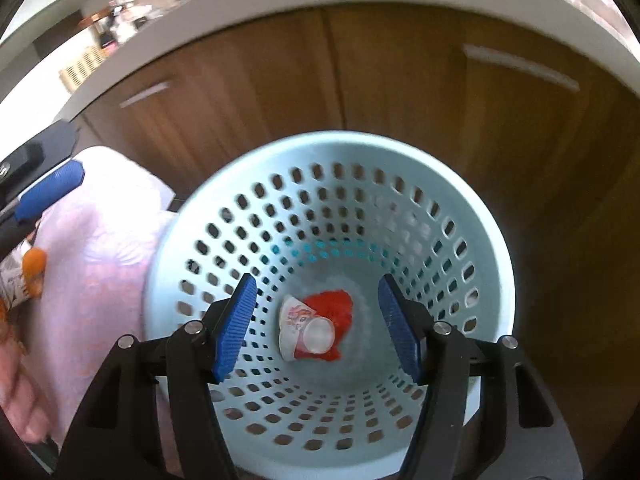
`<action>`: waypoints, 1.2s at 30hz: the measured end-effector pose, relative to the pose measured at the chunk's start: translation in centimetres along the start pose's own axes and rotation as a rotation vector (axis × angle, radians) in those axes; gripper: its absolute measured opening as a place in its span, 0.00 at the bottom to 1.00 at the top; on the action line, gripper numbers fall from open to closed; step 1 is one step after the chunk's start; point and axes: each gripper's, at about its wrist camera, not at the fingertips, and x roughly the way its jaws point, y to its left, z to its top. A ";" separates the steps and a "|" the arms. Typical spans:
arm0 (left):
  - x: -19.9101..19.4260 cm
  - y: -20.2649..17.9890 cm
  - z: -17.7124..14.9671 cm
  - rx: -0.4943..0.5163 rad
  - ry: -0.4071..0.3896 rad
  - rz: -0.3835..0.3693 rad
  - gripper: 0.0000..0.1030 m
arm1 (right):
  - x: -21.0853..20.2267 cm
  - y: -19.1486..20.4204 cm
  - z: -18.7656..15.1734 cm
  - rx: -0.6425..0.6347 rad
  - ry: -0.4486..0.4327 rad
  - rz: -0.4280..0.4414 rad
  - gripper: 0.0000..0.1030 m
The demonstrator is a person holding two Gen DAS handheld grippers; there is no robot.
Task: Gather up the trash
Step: 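Grasp the orange snack bag with right gripper while left grasps orange cup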
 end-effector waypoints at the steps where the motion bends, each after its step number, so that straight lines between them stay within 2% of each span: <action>1: -0.8 0.2 0.0 0.000 -0.016 0.013 0.54 | -0.7 0.8 0.0 -0.020 -0.021 0.011 0.58; 5: -4.7 0.9 -0.6 -0.006 -0.077 0.075 0.64 | -3.7 3.3 0.2 -0.075 -0.105 0.021 0.58; 8: -8.6 1.6 -1.4 -0.015 -0.131 0.125 0.69 | -6.3 5.6 0.5 -0.107 -0.173 0.068 0.58; 14: -18.3 3.9 -3.4 -0.063 -0.265 0.306 0.71 | -10.6 12.1 0.1 -0.188 -0.246 0.231 0.57; 17: -23.7 6.3 -4.8 -0.118 -0.326 0.429 0.71 | -12.2 15.7 -0.7 -0.243 -0.258 0.312 0.50; 19: -26.4 7.7 -5.5 -0.152 -0.350 0.483 0.74 | -12.8 18.4 -1.5 -0.289 -0.251 0.346 0.47; 22: -30.1 10.4 -6.5 -0.204 -0.373 0.590 0.77 | -12.8 21.8 -2.8 -0.337 -0.215 0.403 0.47; 23: -31.4 11.4 -6.9 -0.225 -0.378 0.641 0.81 | -12.6 22.7 -3.1 -0.346 -0.208 0.414 0.47; 26: -33.7 14.1 -7.8 -0.272 -0.379 0.729 0.87 | -11.7 25.4 -4.4 -0.374 -0.175 0.432 0.47; 29: -34.6 16.7 -8.6 -0.337 -0.350 0.754 0.88 | -10.2 27.9 -5.5 -0.390 -0.108 0.470 0.47; 36: -34.0 21.5 -10.6 -0.443 -0.294 0.771 0.88 | -7.3 31.3 -8.0 -0.444 -0.032 0.453 0.49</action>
